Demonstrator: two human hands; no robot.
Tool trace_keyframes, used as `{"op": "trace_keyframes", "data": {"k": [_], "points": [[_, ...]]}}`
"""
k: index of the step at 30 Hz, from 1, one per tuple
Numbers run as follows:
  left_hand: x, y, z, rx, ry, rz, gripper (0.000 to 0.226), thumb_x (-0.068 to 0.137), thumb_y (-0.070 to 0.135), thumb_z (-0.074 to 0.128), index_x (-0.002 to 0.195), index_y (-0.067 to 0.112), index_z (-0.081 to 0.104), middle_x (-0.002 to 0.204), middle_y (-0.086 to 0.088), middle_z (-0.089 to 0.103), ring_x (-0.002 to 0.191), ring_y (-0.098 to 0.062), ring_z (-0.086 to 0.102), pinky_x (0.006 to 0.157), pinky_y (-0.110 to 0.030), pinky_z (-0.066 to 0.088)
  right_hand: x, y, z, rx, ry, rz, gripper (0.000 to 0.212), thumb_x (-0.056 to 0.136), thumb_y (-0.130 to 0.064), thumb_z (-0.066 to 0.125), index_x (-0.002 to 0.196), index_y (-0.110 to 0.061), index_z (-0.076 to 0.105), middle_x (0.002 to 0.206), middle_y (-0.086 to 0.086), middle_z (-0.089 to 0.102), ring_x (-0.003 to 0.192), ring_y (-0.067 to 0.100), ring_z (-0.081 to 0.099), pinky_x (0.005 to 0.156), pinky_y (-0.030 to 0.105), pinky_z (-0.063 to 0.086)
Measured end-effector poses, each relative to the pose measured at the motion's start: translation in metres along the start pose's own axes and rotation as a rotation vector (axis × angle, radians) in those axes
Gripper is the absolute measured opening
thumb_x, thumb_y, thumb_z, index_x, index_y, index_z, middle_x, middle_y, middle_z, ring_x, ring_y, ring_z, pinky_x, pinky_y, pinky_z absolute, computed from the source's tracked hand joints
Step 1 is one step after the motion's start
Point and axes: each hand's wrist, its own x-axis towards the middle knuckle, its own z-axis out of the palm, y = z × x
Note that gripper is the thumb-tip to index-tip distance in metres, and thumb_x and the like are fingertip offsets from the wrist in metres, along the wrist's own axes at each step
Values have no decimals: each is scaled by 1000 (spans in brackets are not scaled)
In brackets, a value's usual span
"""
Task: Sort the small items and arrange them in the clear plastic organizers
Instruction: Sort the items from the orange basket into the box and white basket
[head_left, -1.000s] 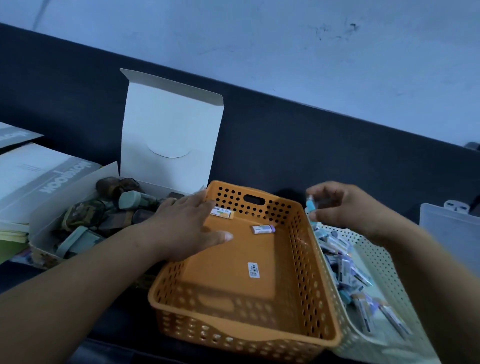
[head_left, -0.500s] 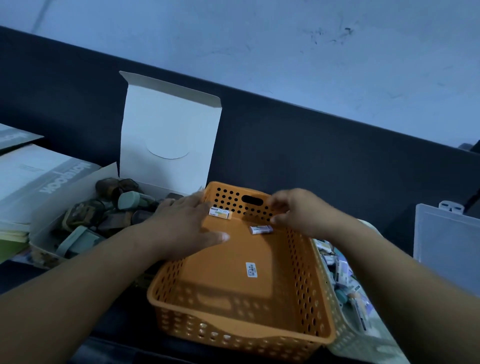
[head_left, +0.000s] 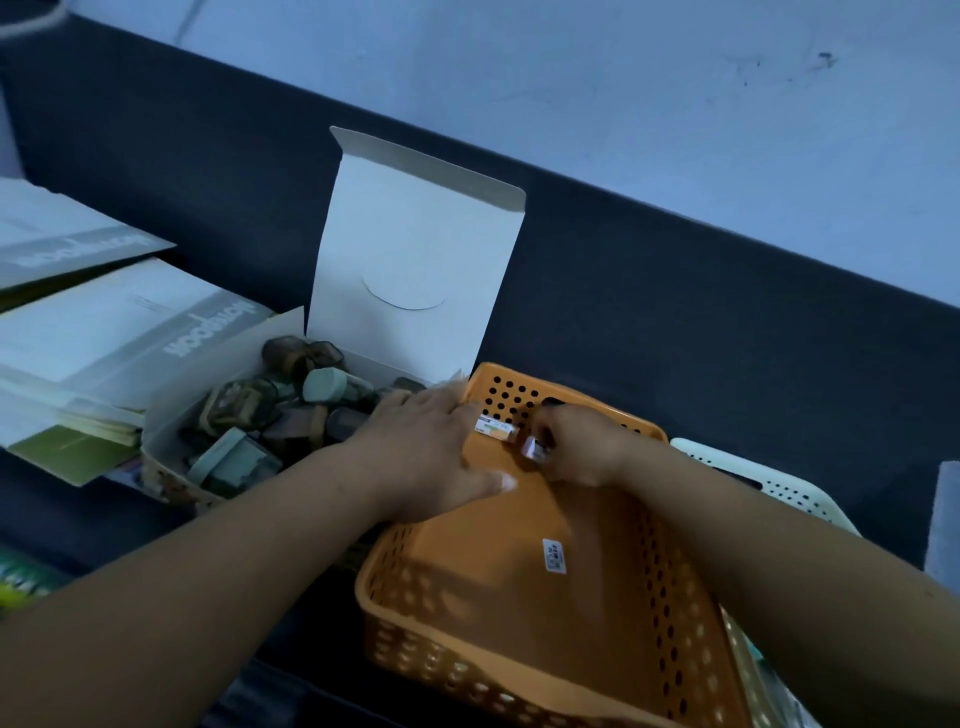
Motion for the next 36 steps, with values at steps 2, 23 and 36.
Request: {"op": "trace_keyframes", "data": {"k": [2,23,36], "points": [[1,-1,1,0,8,1,90,84,75,33,153,24,7,161,-1,-4,147,-20,1,117,-43,3,7,-12,-4,71,121,-82,14,89,-26,61,82,-23,49,84,1,56,79,21,54,63,31,42],[0,3,-2,15,-14,-35,87,84,72,39,152,26,11,161,2,-4,147,-19,6,117,-42,6,6,-9,-4,490,93,-85,21,78,-11,77,91,-21,64,93,0,69,88,19,66,82,39,56],[-6,10,-8,62,-68,-49,84,87,69,39,152,28,5,161,3,-5,146,-23,12,117,-46,9,-130,85,-11,891,443,241,9,87,-9,68,96,-9,69,90,15,72,75,20,67,76,37,56]]}}
